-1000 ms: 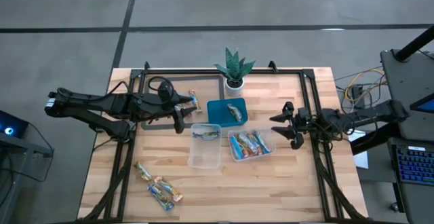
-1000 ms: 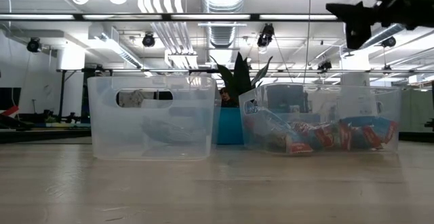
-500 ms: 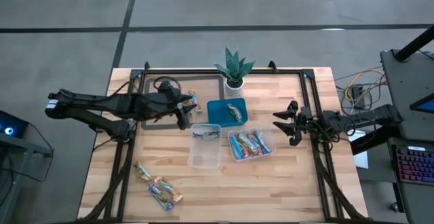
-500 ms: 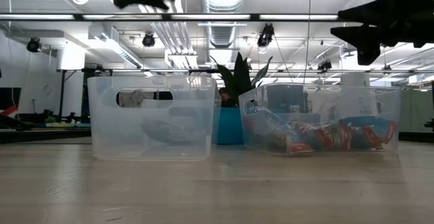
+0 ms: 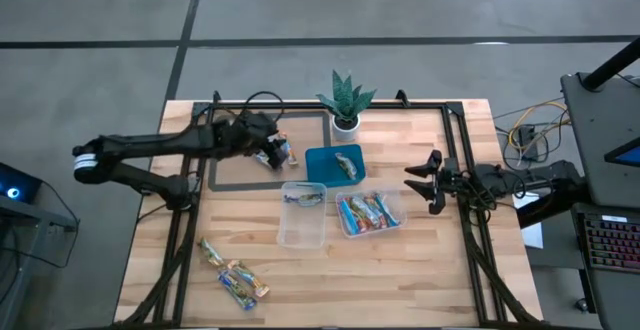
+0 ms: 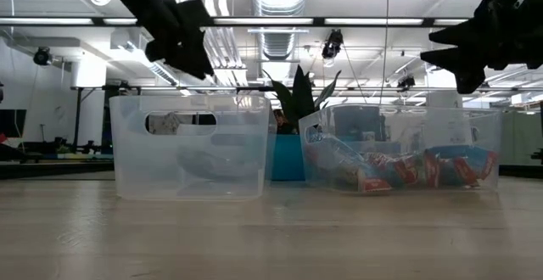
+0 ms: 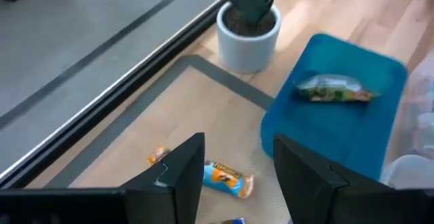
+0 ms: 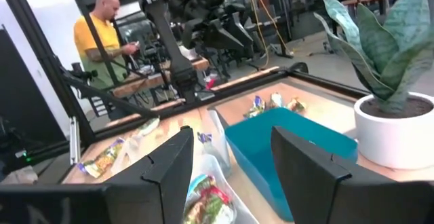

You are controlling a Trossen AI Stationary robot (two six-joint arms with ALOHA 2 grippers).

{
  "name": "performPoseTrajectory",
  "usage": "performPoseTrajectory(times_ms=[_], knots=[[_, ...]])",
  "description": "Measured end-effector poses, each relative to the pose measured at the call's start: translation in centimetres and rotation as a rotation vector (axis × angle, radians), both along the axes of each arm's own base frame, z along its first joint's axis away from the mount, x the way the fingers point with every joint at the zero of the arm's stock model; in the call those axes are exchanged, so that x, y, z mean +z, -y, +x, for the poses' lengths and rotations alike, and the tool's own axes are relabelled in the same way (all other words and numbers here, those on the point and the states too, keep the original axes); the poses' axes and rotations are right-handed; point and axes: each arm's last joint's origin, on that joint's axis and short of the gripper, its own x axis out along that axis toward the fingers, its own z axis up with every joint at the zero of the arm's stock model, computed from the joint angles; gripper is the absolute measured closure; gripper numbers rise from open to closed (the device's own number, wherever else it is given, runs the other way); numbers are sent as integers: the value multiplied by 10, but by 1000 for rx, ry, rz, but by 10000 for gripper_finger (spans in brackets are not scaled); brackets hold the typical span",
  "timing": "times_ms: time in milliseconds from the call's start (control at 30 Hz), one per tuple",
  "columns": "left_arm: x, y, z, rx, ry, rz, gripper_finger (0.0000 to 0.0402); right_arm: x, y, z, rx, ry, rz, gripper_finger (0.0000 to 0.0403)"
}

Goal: Pick and place Granola Bars by type
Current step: Put the yellow granola bar into the blue bin

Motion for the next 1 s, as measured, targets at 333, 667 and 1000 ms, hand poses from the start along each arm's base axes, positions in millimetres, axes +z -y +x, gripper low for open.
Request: performPoseTrajectory(times_ms=[333, 667, 1000], knots=[[-15, -14, 10, -113, -93, -8, 244, 0, 0, -3, 24, -1, -63, 216], [-46, -28, 25, -248, -254, -20, 244, -4, -1, 0, 25, -49, -67, 214], [-58, -44, 35, -491, -456, 164, 244, -4, -1, 0, 26, -52, -68, 213]])
